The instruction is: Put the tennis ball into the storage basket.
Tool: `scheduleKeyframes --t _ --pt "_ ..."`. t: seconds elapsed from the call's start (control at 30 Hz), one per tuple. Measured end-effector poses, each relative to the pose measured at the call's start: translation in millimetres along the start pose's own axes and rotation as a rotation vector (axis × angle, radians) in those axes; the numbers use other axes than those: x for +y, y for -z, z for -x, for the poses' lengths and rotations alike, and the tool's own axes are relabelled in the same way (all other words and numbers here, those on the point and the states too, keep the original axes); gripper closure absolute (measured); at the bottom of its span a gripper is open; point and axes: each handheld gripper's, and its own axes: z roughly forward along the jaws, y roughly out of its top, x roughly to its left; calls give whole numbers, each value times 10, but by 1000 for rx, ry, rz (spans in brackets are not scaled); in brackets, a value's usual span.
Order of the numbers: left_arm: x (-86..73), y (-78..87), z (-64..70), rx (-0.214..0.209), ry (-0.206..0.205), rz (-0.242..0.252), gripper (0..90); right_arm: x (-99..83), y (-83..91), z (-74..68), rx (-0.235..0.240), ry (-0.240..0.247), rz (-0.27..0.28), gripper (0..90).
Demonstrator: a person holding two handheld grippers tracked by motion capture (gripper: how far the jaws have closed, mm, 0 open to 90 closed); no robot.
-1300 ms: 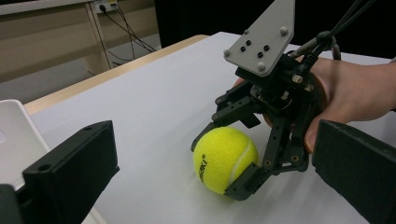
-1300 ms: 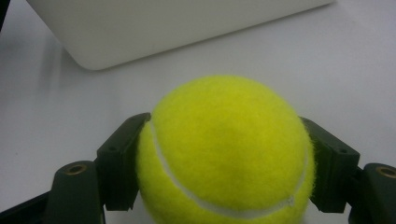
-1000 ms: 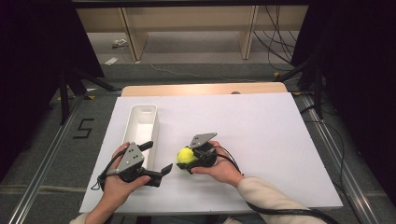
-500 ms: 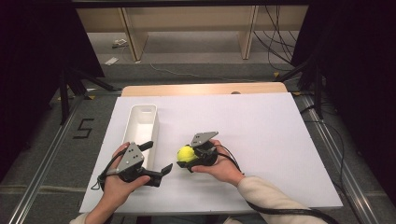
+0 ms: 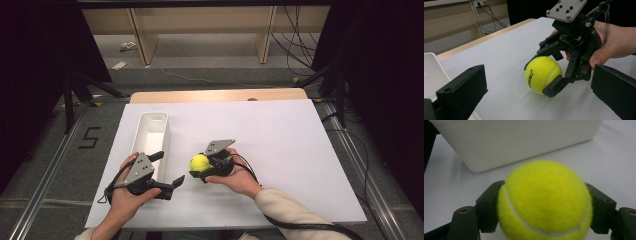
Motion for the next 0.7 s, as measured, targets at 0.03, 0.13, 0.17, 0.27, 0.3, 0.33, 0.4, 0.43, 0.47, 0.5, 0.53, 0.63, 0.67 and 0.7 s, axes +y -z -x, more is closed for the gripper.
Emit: scheduleKeyframes --t 0.03,0.13,0.17,0.27,0.3,0.33,0.4,0.43,0.47,0.5,0.53,0.63,0.67,0.7 --pt "0 1 0 1 0 0 0 3 2 0 0 2 1 269" --pt "-1 1 -1 1 0 -1 0 18 13 -1 -3 3 7 270" --pt "0 1 -1 1 -1 -2 0 23 19 1 -5 2 11 269" --pt "-1 1 -2 0 -1 -4 0 39 39 3 -8 0 16 270" --pt "-2 0 -2 0 -2 -5 0 45 44 7 -11 3 23 270" --pt "-2 0 -2 1 -2 -5 0 50 49 8 -13 1 25 270" --pt "-2 1 -3 2 0 -4 0 58 58 12 -14 0 28 270" --pt "-3 0 -3 1 1 -4 0 60 62 11 -13 -3 28 269" --pt "-3 0 -3 1 0 -4 0 62 62 13 -14 0 33 270" --pt "-3 0 -3 1 1 -4 0 65 65 13 -15 1 33 270" --pt "-3 0 -4 0 1 -4 0 67 65 13 -14 0 34 269" --pt "-4 0 -5 0 1 -4 0 73 71 9 -16 -2 37 269" --pt "-4 0 -5 1 1 -4 0 76 73 10 -16 1 39 270" --pt "-4 0 -5 1 1 -4 0 80 76 9 -14 0 39 269"
